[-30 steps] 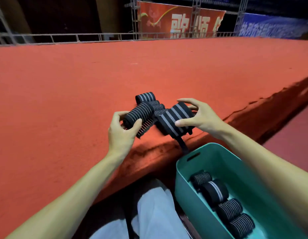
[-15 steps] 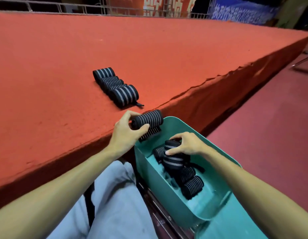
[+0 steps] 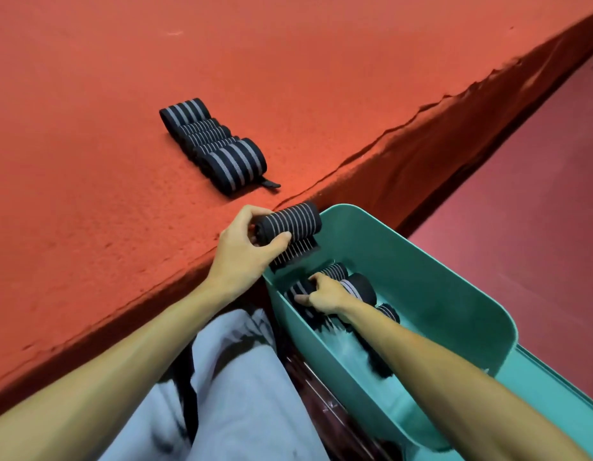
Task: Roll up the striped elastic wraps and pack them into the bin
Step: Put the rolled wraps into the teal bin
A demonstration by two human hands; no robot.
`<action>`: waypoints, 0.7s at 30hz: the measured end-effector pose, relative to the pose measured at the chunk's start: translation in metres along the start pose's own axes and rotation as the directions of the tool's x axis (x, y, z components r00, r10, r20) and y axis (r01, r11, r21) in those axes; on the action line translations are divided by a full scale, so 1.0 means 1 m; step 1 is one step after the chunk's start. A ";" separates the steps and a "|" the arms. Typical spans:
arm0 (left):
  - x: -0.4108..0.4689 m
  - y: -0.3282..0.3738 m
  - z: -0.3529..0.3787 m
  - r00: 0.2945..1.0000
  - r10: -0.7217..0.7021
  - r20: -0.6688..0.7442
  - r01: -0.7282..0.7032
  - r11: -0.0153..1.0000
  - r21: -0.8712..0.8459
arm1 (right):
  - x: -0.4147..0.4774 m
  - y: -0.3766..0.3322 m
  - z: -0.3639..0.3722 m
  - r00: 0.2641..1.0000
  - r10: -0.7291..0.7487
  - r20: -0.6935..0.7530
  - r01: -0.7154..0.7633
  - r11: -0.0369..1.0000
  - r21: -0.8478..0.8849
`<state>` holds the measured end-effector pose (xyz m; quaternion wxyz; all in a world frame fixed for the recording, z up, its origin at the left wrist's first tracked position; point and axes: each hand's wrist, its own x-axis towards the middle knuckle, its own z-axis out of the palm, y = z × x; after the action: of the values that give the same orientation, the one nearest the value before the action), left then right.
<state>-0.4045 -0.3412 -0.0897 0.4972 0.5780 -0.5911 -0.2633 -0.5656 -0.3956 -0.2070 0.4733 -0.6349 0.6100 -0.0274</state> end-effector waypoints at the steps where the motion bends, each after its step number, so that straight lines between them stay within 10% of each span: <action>1: -0.002 0.000 0.001 1.000 0.002 0.012 -0.002 1.000 0.005 | 0.000 0.003 0.003 1.000 0.009 0.018 -0.010 0.999 0.043; 12: -0.012 -0.007 0.000 0.999 -0.040 0.030 0.041 0.999 -0.030 | -0.028 -0.016 -0.025 0.933 -0.291 -0.211 0.100 0.775 -0.625; 15: -0.016 -0.003 0.005 0.998 -0.049 0.028 0.051 0.997 -0.053 | -0.046 -0.028 -0.055 0.897 -0.319 -0.307 0.292 0.948 -0.130; 18: -0.021 0.002 0.013 0.995 -0.092 0.046 0.096 0.991 -0.089 | -0.072 -0.040 -0.079 0.923 -0.321 -0.212 0.384 0.747 0.542; 21: -0.027 0.014 0.022 0.986 -0.143 0.087 0.158 0.966 -0.203 | -0.097 -0.038 -0.090 0.880 -0.431 -0.202 0.457 0.649 0.608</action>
<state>-0.4341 -0.3190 -0.0930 0.5124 0.5559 -0.5320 -0.3813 -0.6169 -0.3759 -0.0805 0.6271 -0.5639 0.3983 -0.3607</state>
